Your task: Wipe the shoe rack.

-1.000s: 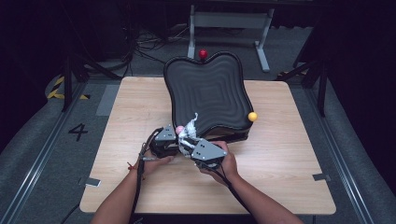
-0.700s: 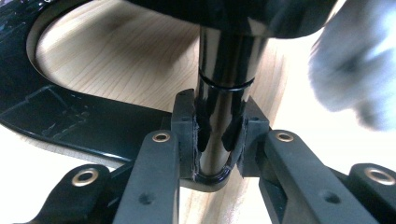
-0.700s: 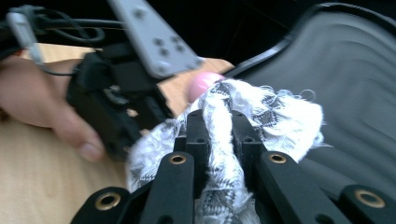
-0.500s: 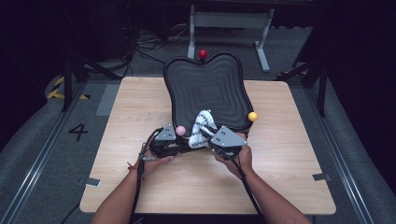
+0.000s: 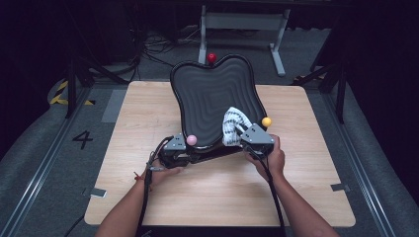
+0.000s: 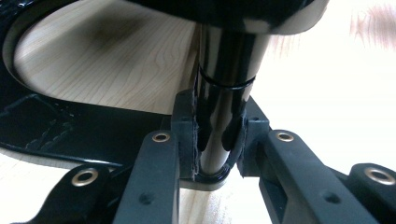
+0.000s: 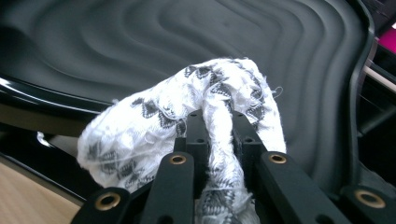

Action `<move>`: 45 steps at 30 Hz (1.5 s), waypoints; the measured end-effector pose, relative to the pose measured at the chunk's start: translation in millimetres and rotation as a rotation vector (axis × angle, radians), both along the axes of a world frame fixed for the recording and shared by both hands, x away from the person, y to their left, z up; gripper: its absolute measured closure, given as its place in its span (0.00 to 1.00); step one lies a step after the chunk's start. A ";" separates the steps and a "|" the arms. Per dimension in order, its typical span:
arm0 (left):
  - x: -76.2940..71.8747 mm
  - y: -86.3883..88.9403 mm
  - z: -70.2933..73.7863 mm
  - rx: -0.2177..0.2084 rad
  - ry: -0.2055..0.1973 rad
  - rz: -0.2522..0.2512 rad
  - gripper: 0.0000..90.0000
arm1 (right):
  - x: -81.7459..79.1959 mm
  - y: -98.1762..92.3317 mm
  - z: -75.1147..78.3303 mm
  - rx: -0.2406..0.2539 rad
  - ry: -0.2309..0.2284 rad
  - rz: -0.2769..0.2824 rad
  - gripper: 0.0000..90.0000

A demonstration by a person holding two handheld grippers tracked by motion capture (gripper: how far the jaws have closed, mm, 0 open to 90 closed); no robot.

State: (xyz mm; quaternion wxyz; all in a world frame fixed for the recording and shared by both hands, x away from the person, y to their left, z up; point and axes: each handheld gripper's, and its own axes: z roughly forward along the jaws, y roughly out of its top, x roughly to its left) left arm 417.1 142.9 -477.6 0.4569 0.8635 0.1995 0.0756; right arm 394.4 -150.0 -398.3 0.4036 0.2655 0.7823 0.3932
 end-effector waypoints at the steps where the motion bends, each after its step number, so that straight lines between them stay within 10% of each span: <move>1: 0.0 0.1 0.1 0.001 0.000 -0.003 0.83 | 0.6 -1.5 0.9 0.004 0.009 -0.008 0.90; 27: -1.6 1.1 -0.3 -0.004 0.023 -0.040 0.82 | 15.2 -48.3 6.2 -0.068 0.105 -0.160 0.91; 33: -1.3 1.0 -0.3 -0.003 0.024 -0.045 0.82 | 11.3 -30.4 10.4 -0.024 0.110 -0.057 0.91; 45: -1.2 1.0 0.0 0.005 0.018 -0.047 0.82 | 10.4 17.7 10.1 -0.116 0.066 0.036 0.90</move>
